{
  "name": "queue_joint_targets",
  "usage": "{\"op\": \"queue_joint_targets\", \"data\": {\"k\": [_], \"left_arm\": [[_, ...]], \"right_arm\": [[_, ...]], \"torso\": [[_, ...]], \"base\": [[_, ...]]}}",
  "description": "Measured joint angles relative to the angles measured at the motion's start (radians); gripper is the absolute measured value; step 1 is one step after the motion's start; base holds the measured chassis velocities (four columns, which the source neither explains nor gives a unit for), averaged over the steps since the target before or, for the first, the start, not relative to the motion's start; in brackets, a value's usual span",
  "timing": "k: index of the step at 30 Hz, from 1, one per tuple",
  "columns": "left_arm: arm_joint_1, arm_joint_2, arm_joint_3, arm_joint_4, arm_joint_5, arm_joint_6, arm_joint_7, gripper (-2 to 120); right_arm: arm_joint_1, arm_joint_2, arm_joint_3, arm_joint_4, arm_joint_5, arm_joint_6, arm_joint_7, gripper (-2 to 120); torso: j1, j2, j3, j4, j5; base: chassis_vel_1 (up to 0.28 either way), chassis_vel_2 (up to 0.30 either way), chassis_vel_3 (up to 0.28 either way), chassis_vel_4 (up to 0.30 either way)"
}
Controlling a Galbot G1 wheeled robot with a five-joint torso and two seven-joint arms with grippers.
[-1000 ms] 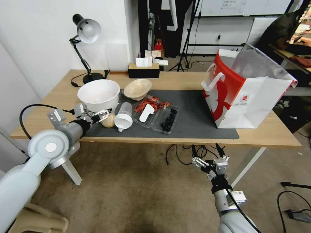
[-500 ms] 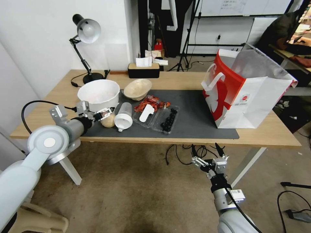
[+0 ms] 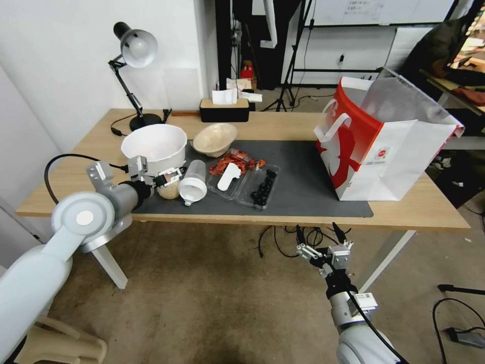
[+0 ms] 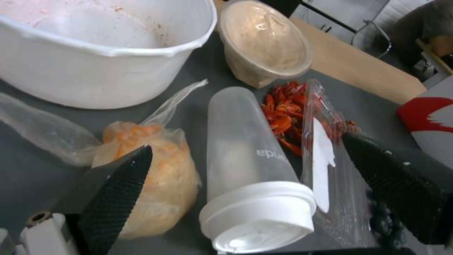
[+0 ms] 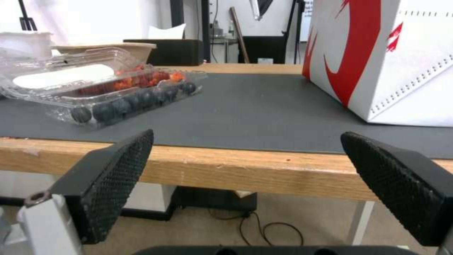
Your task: Pick up the trash from the table and place it into the takeout bag.
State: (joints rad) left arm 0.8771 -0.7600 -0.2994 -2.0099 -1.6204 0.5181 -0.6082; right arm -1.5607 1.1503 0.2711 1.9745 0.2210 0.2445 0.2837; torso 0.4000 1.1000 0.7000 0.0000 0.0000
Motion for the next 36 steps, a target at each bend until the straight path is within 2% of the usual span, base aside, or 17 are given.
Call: {"op": "queue_joint_targets", "data": {"k": [9,18,21,26,36], "left_arm": [[-0.085,-0.012,0.072,0.05,0.002,0.001,-0.012,100],[-0.131,-0.029,0.111,0.07,0.001,0.006,-0.031,100],[-0.158,-0.047,0.143,0.081,-0.001,0.011,-0.052,100],[-0.15,-0.049,0.133,0.072,-0.004,0.018,-0.07,100],[-0.059,0.002,0.048,0.035,0.049,0.026,-0.108,100]], "right_arm": [[-0.001,-0.002,0.001,0.0,0.001,0.0,0.0,100],[0.0,-0.004,0.004,0.001,0.003,0.001,0.0,100],[0.001,-0.004,0.005,-0.001,0.004,0.001,0.0,100],[0.001,-0.004,0.006,-0.009,0.005,0.003,-0.001,100],[0.012,-0.007,-0.001,-0.022,0.005,0.006,-0.002,100]], "torso": [[0.0,0.0,0.0,0.0,0.0],[0.0,0.0,0.0,0.0,0.0],[0.0,0.0,0.0,-0.0001,0.0],[0.0,0.0,0.0,-0.0003,-0.0001],[0.0,0.0,0.0,0.0001,-0.0001]], "base": [[0.0,0.0,0.0,0.0],[0.0,0.0,0.0,0.0],[0.0,0.0,0.0,0.0],[0.0,0.0,0.0,0.0],[0.0,0.0,0.0,0.0]]}}
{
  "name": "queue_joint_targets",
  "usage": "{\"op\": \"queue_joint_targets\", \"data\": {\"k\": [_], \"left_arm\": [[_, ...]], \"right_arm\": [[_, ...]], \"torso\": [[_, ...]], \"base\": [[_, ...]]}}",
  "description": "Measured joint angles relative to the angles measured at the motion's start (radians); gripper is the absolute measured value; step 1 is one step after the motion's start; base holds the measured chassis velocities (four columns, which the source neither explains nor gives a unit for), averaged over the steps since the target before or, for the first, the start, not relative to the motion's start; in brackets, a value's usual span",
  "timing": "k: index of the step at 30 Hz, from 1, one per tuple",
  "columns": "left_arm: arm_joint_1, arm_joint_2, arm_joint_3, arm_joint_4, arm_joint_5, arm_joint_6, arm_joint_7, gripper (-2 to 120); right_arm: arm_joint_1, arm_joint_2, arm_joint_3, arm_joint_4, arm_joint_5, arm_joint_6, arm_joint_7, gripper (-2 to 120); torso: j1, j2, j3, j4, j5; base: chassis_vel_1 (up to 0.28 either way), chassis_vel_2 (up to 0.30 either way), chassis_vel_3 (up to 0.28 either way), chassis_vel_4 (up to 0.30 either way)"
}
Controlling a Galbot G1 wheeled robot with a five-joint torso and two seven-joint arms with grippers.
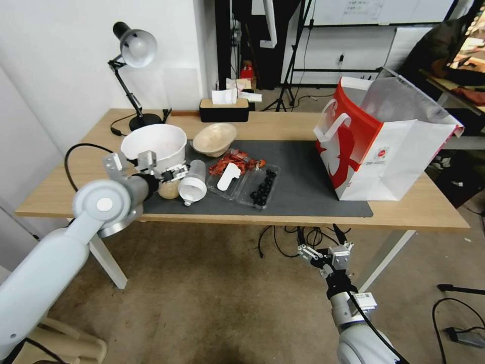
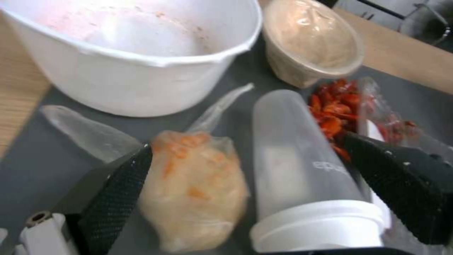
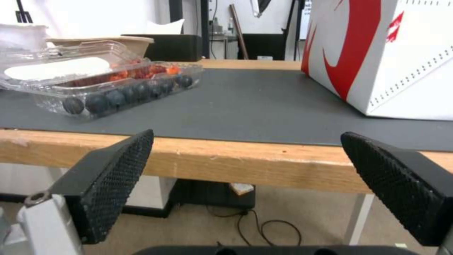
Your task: Pick up the trash from the table and place it into the takeout bag.
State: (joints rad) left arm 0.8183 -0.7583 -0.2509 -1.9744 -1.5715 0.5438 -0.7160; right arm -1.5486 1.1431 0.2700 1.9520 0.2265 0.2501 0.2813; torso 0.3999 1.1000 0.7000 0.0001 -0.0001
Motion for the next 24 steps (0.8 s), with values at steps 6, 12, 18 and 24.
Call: {"op": "queue_joint_targets", "data": {"k": [6,12,18,24], "left_arm": [[0.019,0.011,-0.015,-0.007,0.034,0.0,-0.012,100],[0.025,0.011,-0.009,0.0,0.043,0.013,-0.035,100],[0.017,-0.004,0.003,0.014,0.04,0.03,-0.039,100],[0.01,-0.011,0.014,0.03,0.039,0.052,-0.04,100]], "right_arm": [[0.005,0.0,-0.008,0.001,0.0,-0.003,0.0,100],[-0.001,-0.001,-0.01,0.011,-0.002,-0.004,0.0,100],[-0.005,-0.004,-0.007,0.015,-0.002,-0.004,-0.001,100],[-0.002,-0.004,-0.007,0.014,-0.002,-0.004,-0.001,100]], "torso": [[0.0,0.0,0.0,0.0,-0.0001],[0.0,0.0,0.0,0.0,0.0001],[0.0,0.0,0.0,-0.0002,0.0],[0.0,0.0,0.0,0.0,0.0001]], "base": [[0.0,0.0,0.0,0.0],[0.0,0.0,0.0,0.0],[0.0,0.0,0.0,0.0],[0.0,0.0,0.0,0.0]]}}
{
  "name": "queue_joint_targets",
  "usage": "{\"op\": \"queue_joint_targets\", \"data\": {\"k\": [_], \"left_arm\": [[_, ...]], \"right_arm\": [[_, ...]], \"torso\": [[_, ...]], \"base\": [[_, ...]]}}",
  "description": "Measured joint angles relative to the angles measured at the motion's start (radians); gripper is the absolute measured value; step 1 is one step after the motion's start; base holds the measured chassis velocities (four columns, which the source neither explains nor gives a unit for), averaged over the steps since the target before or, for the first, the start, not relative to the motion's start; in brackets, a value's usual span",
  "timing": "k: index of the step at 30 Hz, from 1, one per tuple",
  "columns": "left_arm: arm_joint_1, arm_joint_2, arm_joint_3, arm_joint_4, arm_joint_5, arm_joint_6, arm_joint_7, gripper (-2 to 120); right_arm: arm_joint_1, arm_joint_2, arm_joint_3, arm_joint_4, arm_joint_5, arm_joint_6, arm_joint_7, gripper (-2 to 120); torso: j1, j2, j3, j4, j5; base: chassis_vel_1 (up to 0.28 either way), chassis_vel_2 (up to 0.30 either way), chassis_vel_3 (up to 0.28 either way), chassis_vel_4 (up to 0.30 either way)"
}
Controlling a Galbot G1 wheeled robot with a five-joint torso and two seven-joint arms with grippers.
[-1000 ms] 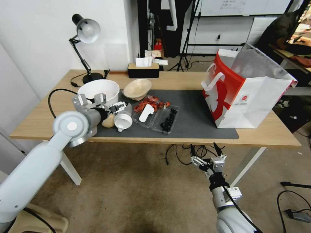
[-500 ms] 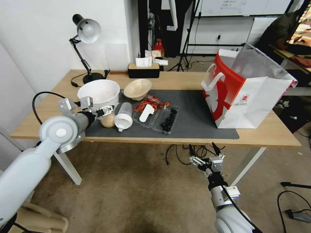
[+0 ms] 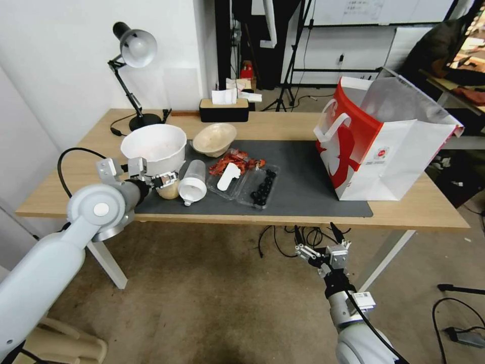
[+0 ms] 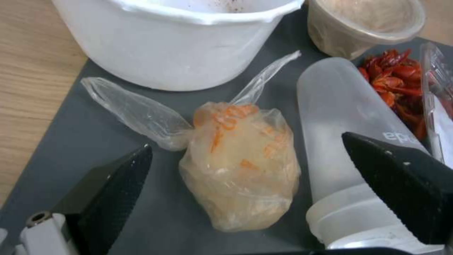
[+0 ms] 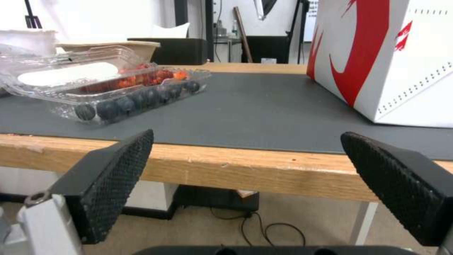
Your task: Pick up the trash from the table and place it into the takeout bag.
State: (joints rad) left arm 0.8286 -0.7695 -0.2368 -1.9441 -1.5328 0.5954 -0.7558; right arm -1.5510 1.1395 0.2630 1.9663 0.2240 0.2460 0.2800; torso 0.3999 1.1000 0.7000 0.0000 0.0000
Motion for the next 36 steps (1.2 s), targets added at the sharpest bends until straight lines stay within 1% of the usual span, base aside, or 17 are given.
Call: {"op": "queue_joint_targets", "data": {"k": [22,36], "left_arm": [[-0.074,-0.034,0.06,0.072,-0.002,0.01,0.004,100],[-0.079,-0.051,0.077,0.093,0.002,0.011,0.0,100]], "right_arm": [[0.003,0.001,0.004,-0.009,0.001,0.0,-0.001,100],[0.002,-0.001,0.006,-0.011,0.003,0.0,-0.001,100]], "torso": [[0.0,0.0,0.0,-0.0001,0.0],[0.0,0.0,0.0,-0.0001,0.0]], "base": [[0.0,0.0,0.0,0.0],[0.0,0.0,0.0,0.0]]}}
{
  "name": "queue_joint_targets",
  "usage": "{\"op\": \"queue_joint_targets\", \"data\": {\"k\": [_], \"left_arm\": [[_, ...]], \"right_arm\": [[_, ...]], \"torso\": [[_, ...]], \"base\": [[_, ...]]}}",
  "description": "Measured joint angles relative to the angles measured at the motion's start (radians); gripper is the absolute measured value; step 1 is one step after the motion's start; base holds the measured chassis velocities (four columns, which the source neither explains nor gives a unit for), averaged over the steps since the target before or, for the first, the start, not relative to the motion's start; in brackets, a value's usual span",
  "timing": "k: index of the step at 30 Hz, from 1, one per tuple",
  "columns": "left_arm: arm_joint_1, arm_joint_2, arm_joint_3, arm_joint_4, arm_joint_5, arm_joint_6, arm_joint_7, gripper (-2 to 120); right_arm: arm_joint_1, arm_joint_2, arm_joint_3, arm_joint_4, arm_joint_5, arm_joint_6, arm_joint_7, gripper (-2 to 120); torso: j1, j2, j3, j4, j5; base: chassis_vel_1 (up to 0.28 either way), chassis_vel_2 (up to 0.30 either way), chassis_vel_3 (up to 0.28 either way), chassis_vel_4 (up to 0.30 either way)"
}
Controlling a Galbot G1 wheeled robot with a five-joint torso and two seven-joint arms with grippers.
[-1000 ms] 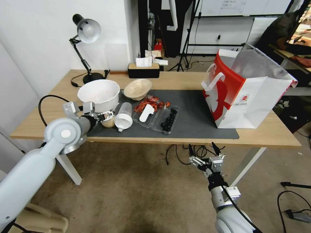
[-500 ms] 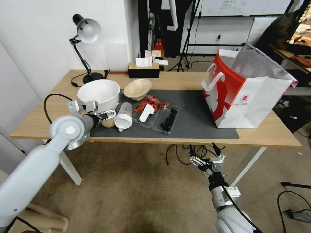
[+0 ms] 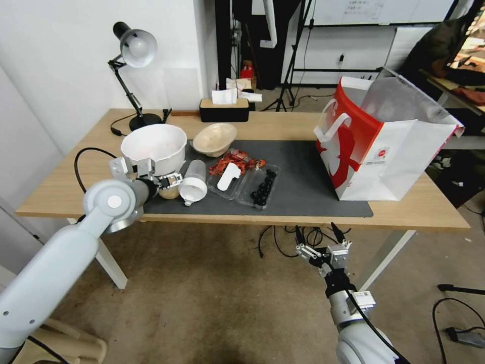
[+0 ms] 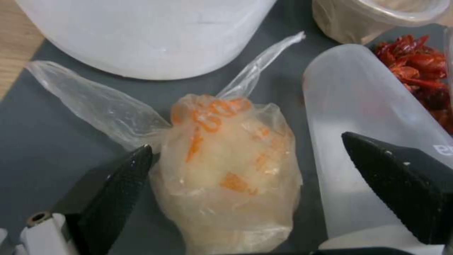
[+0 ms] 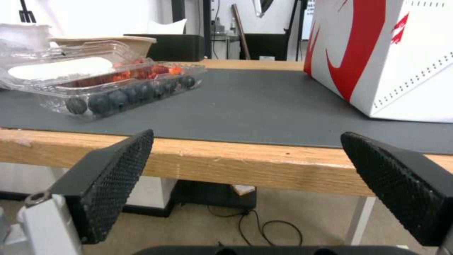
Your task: Pick up the trash from the table and place it into the takeout bag.
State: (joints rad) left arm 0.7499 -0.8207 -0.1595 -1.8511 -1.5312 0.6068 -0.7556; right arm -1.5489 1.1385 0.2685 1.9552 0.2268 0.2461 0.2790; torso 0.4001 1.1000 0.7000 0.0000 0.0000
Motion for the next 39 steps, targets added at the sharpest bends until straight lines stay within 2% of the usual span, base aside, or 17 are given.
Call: {"op": "queue_joint_targets", "data": {"k": [29,35,37,38,39], "left_arm": [[-0.009,-0.031,0.025,0.034,0.022,-0.004,-0.013,100],[-0.01,-0.035,0.028,0.035,0.026,-0.008,-0.013,86],[-0.01,-0.037,0.03,0.035,0.029,-0.011,-0.014,74],[-0.01,-0.037,0.03,0.035,0.029,-0.011,-0.014,74],[-0.011,-0.038,0.031,0.035,0.03,-0.013,-0.014,69]], "right_arm": [[-0.01,0.0,0.003,-0.004,0.001,0.005,0.001,100],[-0.008,0.001,0.003,-0.004,0.001,0.005,0.002,100],[-0.006,0.001,0.003,-0.008,0.001,0.006,0.002,100],[-0.006,0.001,0.003,-0.008,0.001,0.006,0.002,100],[-0.005,0.001,0.003,-0.01,0.001,0.006,0.002,100]], "torso": [[0.0,0.0,0.0,0.0,0.0],[0.0,0.0,0.0,0.0,0.0],[0.0,0.0,0.0,0.0,0.0],[0.0,0.0,0.0,0.0,0.0],[0.0,0.0,0.0,0.0,0.0]], "base": [[0.0,0.0,0.0,0.0],[0.0,0.0,0.0,0.0],[0.0,0.0,0.0,0.0],[0.0,0.0,0.0,0.0],[0.0,0.0,0.0,0.0]]}}
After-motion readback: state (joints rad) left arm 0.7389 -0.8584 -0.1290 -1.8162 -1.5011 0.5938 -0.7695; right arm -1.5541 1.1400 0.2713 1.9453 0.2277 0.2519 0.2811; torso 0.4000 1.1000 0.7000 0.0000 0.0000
